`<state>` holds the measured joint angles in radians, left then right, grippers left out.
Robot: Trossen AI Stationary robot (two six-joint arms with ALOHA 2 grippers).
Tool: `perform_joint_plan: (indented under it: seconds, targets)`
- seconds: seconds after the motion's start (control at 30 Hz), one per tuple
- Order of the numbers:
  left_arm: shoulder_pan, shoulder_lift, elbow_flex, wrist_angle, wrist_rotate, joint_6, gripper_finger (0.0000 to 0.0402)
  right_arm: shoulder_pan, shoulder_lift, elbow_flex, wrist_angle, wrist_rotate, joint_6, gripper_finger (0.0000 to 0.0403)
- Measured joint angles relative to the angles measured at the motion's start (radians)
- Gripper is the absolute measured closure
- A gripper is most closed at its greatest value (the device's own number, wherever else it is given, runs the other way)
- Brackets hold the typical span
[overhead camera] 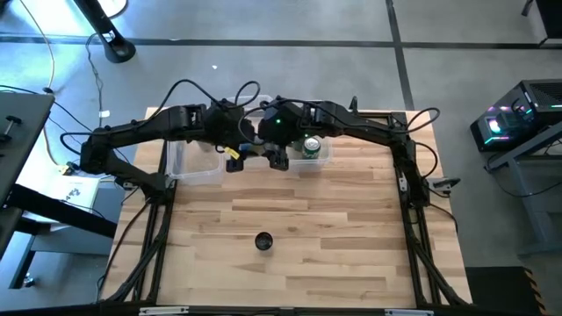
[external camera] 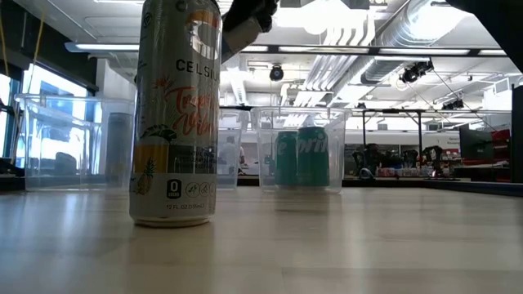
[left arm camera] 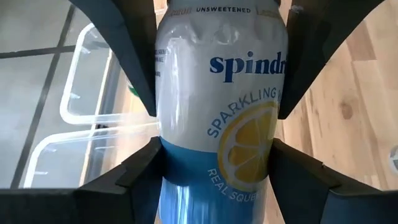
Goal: Sort soda cans
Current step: Put the blue white soda can into the middle transparent bin
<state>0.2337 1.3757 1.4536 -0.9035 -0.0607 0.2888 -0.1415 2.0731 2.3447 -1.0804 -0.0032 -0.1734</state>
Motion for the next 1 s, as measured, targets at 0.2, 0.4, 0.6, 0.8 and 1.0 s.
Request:
perform_joint_plan:
  seconds: [0.2,0.4,0.6,0.8,1.0]
  targets:
    - [0.008,-0.006,0.000,-0.011,-0.040,-0.007,0.0171,-0.022,0.000,0.001,0.027,0.012,0.000,0.0091]
    - [0.037,0.004,-0.008,0.017,-0.054,-0.009,0.0196,-0.044,-0.001,0.001,0.076,0.021,0.007,0.0091]
    - [0.089,0.001,-0.101,0.118,-0.059,-0.027,0.0347,-0.086,0.010,-0.037,0.114,0.030,0.005,0.0112]
    - [0.097,0.001,-0.105,0.121,-0.103,-0.017,0.0363,-0.096,0.009,-0.076,0.179,0.063,-0.025,0.0125]
    - [0.124,-0.015,-0.101,0.070,-0.124,-0.029,0.0348,-0.119,0.016,-0.079,0.235,0.052,-0.049,0.0125]
